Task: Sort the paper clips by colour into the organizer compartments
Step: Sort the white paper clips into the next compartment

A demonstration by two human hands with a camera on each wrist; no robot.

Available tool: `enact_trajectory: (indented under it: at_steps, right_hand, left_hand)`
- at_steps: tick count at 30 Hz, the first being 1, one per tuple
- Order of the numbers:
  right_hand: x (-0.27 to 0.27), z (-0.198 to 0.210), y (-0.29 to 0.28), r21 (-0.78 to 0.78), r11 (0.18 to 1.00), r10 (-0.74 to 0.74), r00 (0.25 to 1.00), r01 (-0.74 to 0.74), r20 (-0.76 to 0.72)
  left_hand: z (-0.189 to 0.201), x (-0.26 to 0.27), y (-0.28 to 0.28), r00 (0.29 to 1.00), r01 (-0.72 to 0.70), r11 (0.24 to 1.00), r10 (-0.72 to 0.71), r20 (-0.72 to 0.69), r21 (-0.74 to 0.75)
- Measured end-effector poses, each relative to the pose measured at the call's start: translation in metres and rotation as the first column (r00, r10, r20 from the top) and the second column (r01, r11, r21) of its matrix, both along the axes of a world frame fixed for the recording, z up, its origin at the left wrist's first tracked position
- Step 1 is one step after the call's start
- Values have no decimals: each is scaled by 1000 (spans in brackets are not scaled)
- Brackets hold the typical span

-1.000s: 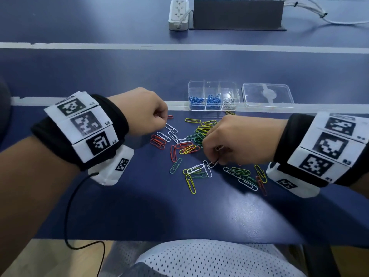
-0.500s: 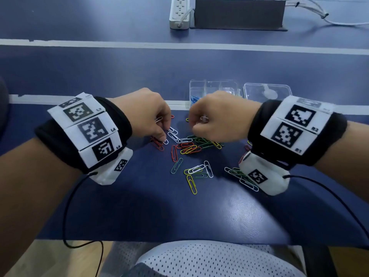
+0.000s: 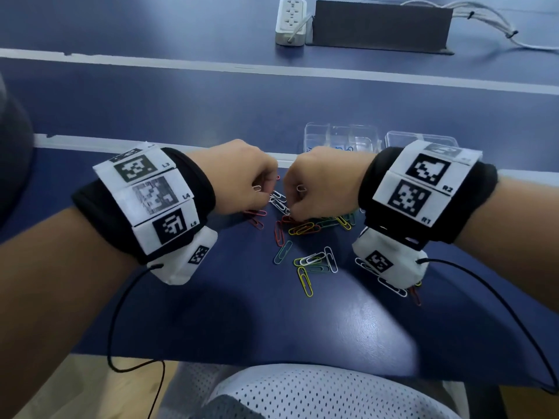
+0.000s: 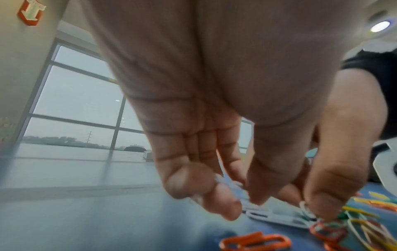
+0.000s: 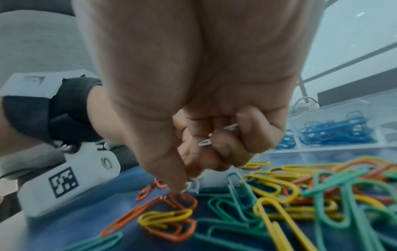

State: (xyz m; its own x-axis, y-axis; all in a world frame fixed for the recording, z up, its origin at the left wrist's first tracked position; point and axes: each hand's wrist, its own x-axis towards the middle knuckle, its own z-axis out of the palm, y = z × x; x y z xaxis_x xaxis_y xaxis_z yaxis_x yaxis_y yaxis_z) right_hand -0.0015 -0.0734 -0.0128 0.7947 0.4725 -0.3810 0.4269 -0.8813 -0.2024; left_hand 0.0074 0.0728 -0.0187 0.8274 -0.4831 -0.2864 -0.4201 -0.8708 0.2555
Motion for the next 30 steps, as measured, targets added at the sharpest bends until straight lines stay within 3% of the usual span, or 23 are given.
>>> enact_trajectory:
  at_steps: [3,16,25,30]
  right_hand:
    - [3,4,-2,17,998,-67,997,67,-25]
    - [12,10,-28,162,955,-236,968,247,-83]
    - [12,15,-57,266,901,-314,939,342,-143]
    - [24,20,-75,272,875,-411,911,400,-17]
  left_hand:
    - [0,1,-1,1000,-21,998,21,-7,-56]
    - [-2,9,-15,997,-75,997,75,-14,-10]
    - [-3,12,-14,998,60,992,-63,27,108]
    - [-2,7,-15,997,76,982,-81,21,171]
